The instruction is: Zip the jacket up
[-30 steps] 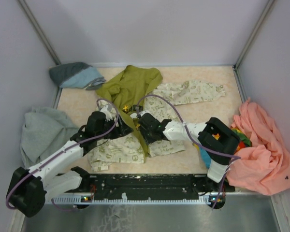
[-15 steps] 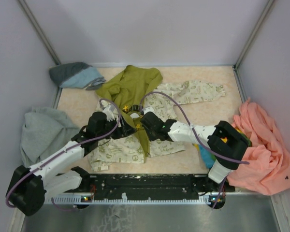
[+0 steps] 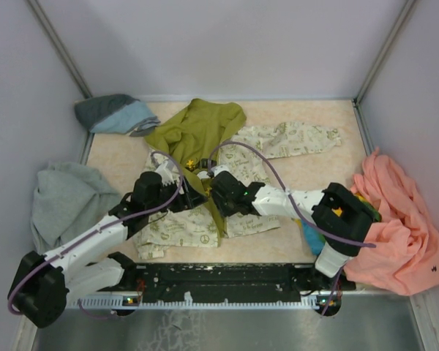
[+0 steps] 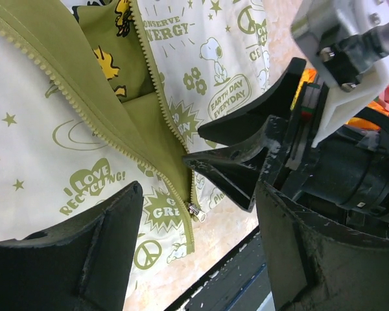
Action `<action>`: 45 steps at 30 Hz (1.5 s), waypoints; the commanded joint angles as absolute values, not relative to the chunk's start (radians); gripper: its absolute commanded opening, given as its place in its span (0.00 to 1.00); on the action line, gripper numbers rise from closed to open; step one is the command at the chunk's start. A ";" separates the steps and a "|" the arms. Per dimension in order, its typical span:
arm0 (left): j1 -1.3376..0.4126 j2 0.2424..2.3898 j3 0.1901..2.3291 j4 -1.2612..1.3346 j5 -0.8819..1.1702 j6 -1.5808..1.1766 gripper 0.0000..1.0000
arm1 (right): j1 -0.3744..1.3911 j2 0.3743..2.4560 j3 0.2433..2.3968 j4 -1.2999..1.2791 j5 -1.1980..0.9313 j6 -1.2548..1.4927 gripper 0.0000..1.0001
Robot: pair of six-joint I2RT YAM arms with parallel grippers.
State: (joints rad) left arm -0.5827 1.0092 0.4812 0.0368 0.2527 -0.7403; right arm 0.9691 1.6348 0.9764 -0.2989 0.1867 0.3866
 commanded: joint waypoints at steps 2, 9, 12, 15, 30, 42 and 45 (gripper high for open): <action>-0.588 0.996 0.465 0.052 0.246 -0.750 0.75 | 0.986 1.711 1.028 -0.263 0.204 0.395 0.41; -0.589 0.982 0.437 0.092 0.265 -0.764 0.75 | 0.986 1.717 1.022 -0.267 0.253 0.393 0.19; -0.591 0.991 0.434 0.120 0.293 -0.764 0.75 | 0.986 1.662 1.009 -0.259 0.265 0.386 0.09; -0.603 1.007 0.438 0.147 0.306 -0.757 0.74 | 0.986 1.574 1.003 -0.255 0.286 0.384 0.00; -0.716 1.106 0.441 0.382 0.285 -0.573 0.69 | 0.986 1.356 0.903 -0.111 0.286 0.342 0.00; -0.722 1.253 0.479 0.616 0.527 -0.441 0.69 | 0.986 1.247 0.842 -0.061 0.276 0.266 0.00; -0.725 1.280 0.501 0.621 0.552 -0.428 0.68 | 0.986 1.244 0.837 -0.060 0.270 0.264 0.00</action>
